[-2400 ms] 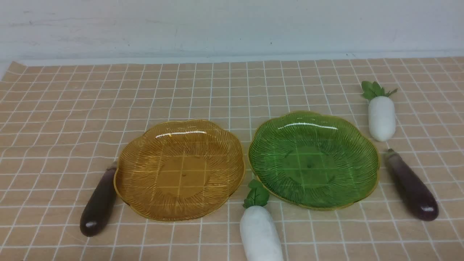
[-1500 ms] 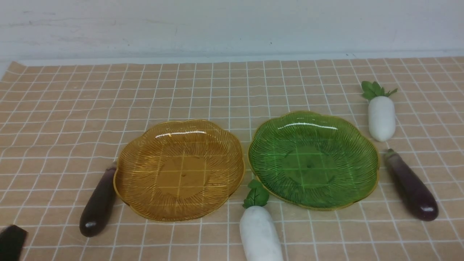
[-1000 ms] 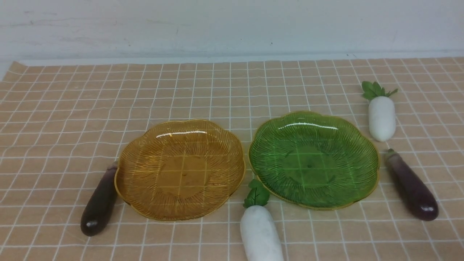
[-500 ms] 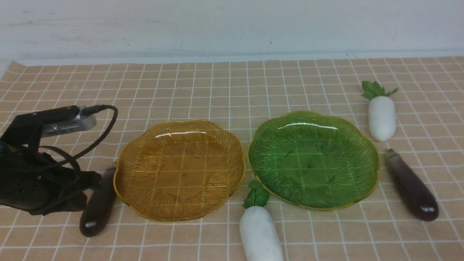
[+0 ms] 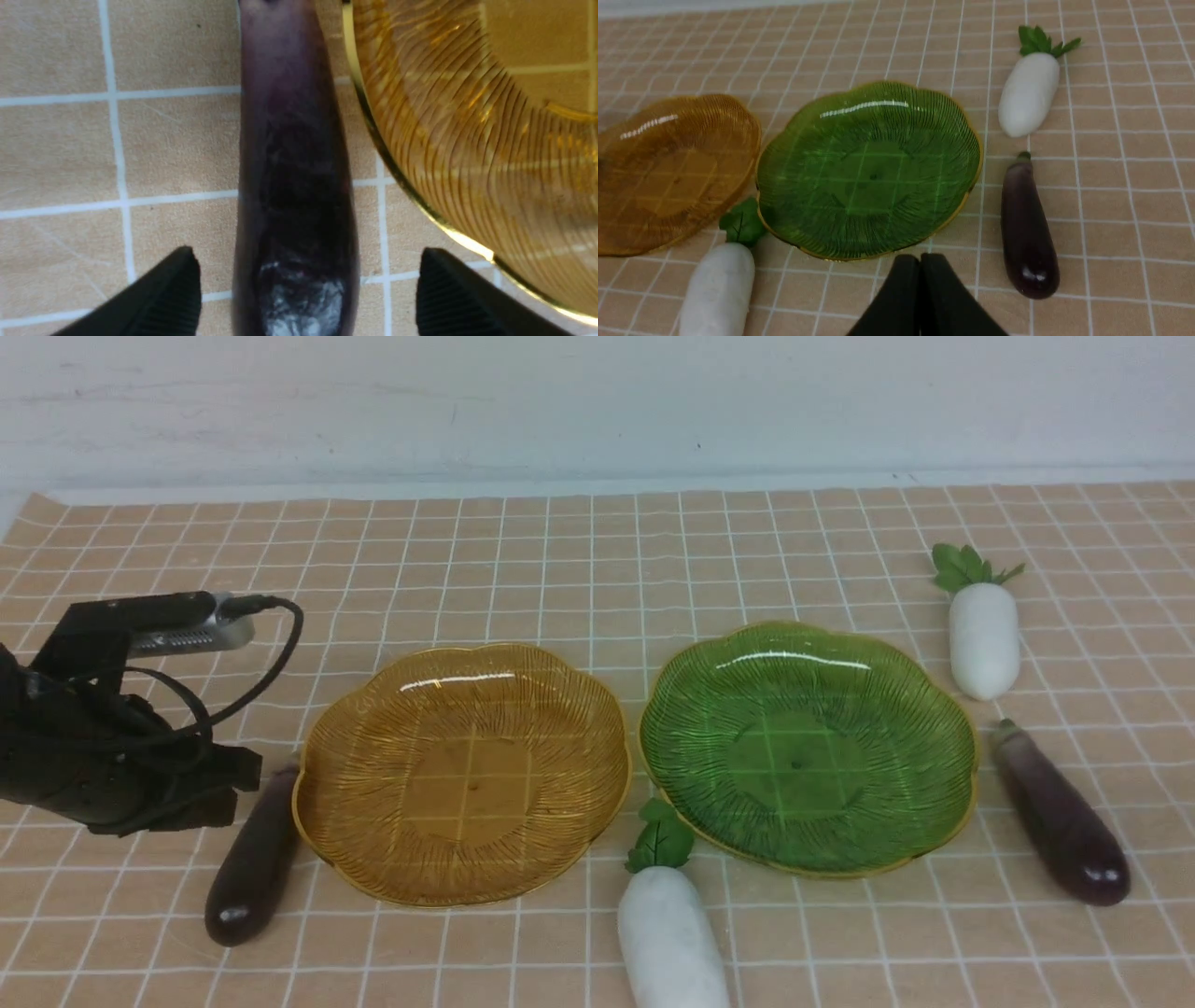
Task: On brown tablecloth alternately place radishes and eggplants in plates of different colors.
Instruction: 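Pick up the eggplant and place it in the yellow plate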
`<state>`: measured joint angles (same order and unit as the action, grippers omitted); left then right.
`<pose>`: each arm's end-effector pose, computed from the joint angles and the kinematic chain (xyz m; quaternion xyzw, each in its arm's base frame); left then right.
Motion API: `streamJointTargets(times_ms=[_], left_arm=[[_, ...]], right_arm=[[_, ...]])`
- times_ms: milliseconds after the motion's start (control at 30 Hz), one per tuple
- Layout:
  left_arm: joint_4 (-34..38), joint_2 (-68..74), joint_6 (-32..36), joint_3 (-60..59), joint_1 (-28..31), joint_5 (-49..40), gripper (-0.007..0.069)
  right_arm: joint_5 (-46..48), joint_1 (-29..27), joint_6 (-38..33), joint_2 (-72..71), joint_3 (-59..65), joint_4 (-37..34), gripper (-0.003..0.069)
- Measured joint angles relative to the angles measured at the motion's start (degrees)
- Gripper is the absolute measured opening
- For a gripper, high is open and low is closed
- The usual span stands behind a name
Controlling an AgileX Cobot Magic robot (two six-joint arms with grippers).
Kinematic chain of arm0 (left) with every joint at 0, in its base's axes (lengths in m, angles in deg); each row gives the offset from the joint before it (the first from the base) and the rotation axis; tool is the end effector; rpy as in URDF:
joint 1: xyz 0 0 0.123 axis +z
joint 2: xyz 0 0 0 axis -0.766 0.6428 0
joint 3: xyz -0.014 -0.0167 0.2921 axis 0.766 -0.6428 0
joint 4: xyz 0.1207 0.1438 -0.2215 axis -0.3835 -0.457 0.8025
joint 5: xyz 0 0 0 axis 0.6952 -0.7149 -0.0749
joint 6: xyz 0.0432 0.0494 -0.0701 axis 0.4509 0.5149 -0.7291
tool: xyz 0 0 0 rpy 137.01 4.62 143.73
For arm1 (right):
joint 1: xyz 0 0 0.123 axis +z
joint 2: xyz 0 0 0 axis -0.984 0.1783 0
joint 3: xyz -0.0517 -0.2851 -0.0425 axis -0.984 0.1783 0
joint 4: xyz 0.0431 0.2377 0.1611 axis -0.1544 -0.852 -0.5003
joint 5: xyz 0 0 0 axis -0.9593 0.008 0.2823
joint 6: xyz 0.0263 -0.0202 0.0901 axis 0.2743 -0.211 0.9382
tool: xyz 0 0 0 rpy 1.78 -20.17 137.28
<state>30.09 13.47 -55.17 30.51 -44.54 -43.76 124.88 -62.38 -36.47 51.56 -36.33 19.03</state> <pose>0.3218 0.0081 0.1670 -0.0001 0.9799 -0.1041 0.1701 0.1298 0.0406 0.3544 -0.0316 0.9038 0.1130 0.4115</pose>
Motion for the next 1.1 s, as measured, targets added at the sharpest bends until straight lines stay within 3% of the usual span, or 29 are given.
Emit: streamJointTargets(times_ms=[500,667,733,767,900,1100], left_arm=[[0.0,7.6,1.7,0.5,0.0,0.4,0.0571],[-0.6,7.8,0.9,0.6,0.0,0.5,0.0435],[-0.9,7.8,-1.1,0.6,0.2,0.0,0.0334],[-1.3,7.4,-2.5,0.6,0.3,-0.4,0.0318],[-4.1,0.5,-7.0,0.5,1.3,-3.3,0.0311],[-0.3,-10.0,-7.9,0.7,-2.0,-2.7,0.0310]], right_arm=[[-3.4,0.0,-1.9,0.0,0.0,-1.2,-0.0015],[-3.3,0.0,-2.0,0.4,-0.1,1.7,-0.0015],[-1.4,0.0,-1.8,1.0,-0.3,6.0,-0.0015],[0.7,0.0,-0.9,1.7,-0.6,8.5,-0.0015],[9.9,0.0,4.6,6.3,-3.3,19.5,-0.0015],[15.7,0.0,4.1,17.9,-4.9,18.9,-0.0015]])
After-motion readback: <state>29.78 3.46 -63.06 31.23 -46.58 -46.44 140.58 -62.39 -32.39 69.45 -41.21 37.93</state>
